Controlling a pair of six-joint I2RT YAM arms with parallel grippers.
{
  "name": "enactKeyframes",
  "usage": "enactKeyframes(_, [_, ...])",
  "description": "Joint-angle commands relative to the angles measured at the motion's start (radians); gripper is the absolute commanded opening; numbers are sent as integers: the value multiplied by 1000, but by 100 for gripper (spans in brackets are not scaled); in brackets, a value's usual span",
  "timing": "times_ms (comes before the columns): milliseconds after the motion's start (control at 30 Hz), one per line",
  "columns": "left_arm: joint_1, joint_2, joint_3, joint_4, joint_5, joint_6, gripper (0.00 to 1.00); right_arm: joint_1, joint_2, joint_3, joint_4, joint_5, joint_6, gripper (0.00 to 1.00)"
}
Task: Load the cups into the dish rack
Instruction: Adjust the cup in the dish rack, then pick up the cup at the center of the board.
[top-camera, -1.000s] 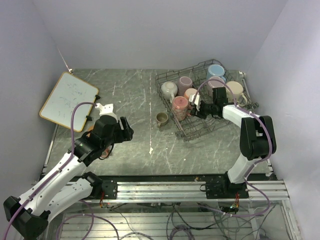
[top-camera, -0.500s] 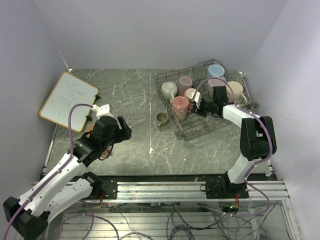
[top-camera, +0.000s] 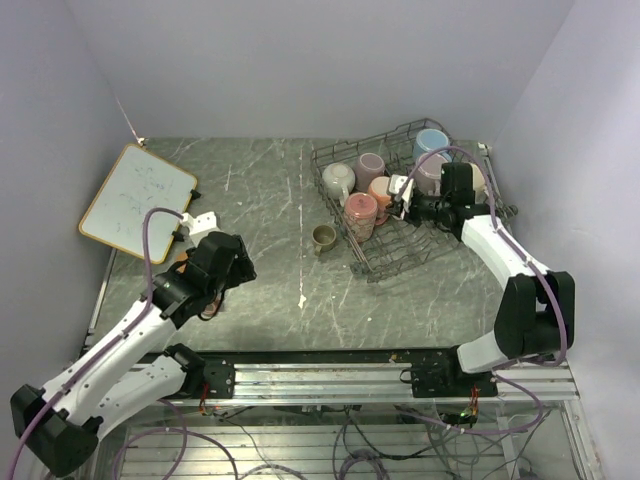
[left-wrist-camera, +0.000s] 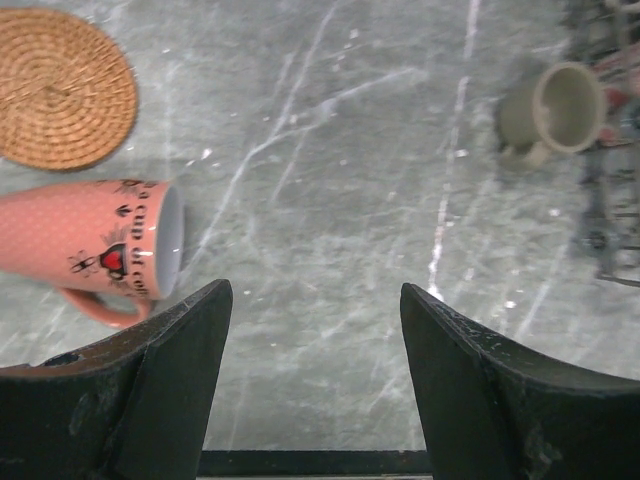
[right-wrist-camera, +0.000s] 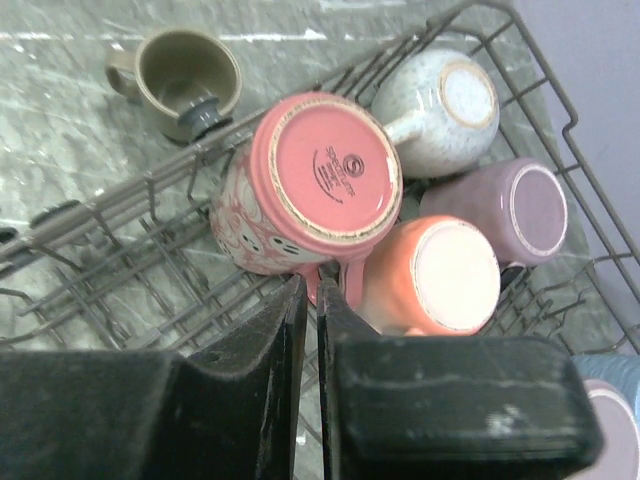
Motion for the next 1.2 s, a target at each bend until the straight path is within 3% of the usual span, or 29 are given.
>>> enactKeyframes(0, [-4, 80, 73, -112, -133, -22, 79, -4, -60, 47, -66, -90, 41, 10])
enactKeyframes(267, [-4, 366, 274, -342, -243, 35, 81, 66, -174, 144, -180, -162, 262, 22])
enactKeyframes(367, [-4, 452, 352, -328, -216, 126, 82, 138, -222, 147, -170, -183, 385, 27])
enactKeyframes(567, [-3, 608, 492, -442, -350, 316, 84, 183, -322, 44, 64, -244, 720, 38])
enactKeyframes(633, [1, 623, 496, -447, -363, 340, 92, 179, -343, -13, 104, -238, 718, 42])
enactKeyframes(767, [7, 634, 486, -403, -348, 404, 95, 151, -355, -64, 79, -245, 671, 43])
enactKeyframes(1167, [13, 759, 558, -418, -388, 572, 96, 64, -399, -101, 100, -266, 684, 45])
